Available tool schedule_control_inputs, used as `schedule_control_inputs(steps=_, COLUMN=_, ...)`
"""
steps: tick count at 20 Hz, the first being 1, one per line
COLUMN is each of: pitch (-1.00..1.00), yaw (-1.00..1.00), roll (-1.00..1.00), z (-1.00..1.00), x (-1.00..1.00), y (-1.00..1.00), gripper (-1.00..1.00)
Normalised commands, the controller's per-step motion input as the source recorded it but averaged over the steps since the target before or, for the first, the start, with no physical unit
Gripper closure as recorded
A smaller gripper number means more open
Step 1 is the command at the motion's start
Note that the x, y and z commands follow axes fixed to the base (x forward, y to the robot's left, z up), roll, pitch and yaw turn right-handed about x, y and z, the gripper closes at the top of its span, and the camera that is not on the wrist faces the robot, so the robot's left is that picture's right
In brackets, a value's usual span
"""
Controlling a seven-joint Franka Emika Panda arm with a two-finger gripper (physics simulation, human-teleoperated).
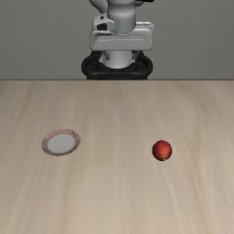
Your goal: Pick the onion and place it on the plate
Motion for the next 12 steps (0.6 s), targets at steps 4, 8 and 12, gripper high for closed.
schedule_control_inputs(steps=4, pitch=0.0, yaw=0.0, roll=0.0, z=0.0, x=0.0, y=1.0, gripper=-1.0)
schedule_control_inputs(steps=8, pitch=0.0, yaw=0.0, roll=0.0, z=0.0, x=0.0, y=1.0, gripper=-1.0)
schedule_control_inputs(steps=12, pitch=0.0, yaw=0.0, roll=0.0, z=0.0, x=0.0, y=1.0, gripper=-1.0)
